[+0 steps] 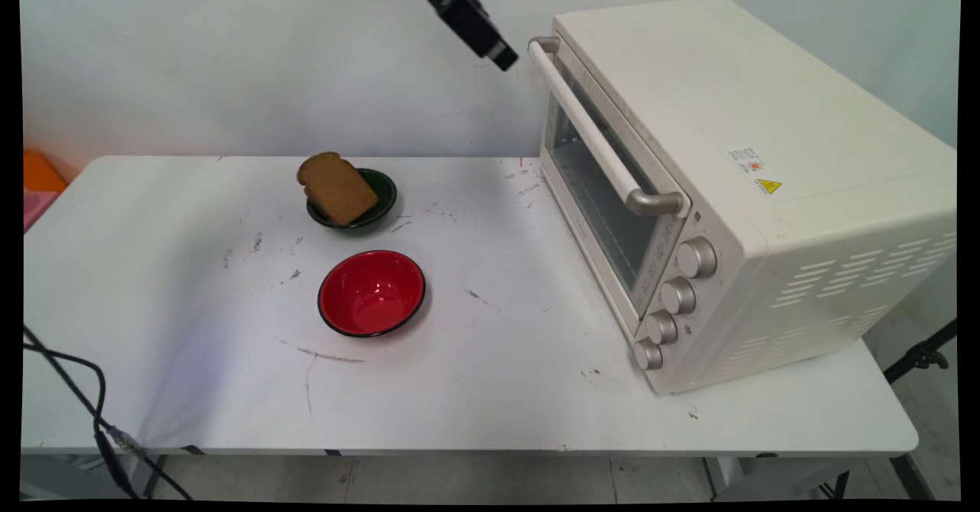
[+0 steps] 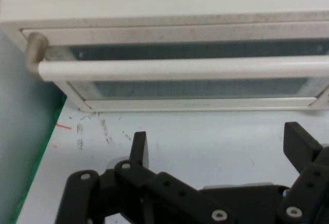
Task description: Open the oven
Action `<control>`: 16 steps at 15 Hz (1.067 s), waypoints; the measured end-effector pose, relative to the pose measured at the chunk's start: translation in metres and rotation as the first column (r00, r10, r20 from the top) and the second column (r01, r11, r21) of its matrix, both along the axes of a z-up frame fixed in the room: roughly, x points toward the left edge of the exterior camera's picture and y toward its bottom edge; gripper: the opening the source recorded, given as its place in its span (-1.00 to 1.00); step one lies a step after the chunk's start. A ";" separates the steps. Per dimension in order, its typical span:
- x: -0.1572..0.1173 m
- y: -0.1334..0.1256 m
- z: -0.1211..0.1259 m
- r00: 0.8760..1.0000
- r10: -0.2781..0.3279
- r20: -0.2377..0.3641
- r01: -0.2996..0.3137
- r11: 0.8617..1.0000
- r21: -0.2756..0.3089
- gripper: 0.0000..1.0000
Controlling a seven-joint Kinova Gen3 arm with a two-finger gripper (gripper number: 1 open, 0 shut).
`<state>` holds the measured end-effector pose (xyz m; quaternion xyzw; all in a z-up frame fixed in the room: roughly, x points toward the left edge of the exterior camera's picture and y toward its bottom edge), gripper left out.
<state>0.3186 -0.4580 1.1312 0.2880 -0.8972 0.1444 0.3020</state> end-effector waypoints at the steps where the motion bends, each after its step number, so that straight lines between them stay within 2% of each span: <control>1: -0.010 -0.008 -0.001 1.000 -0.004 0.011 0.004 1.000 0.007 1.00; 7: -0.051 -0.043 -0.010 0.999 -0.021 0.046 0.018 0.999 0.046 1.00; 13: -0.079 -0.062 -0.025 0.998 -0.034 0.060 0.029 0.997 0.072 1.00; 14: -0.081 -0.063 -0.026 0.997 -0.035 0.062 0.030 0.997 0.073 -1.00; 16: -0.087 -0.068 -0.031 0.997 -0.037 0.067 0.032 0.996 0.078 -1.00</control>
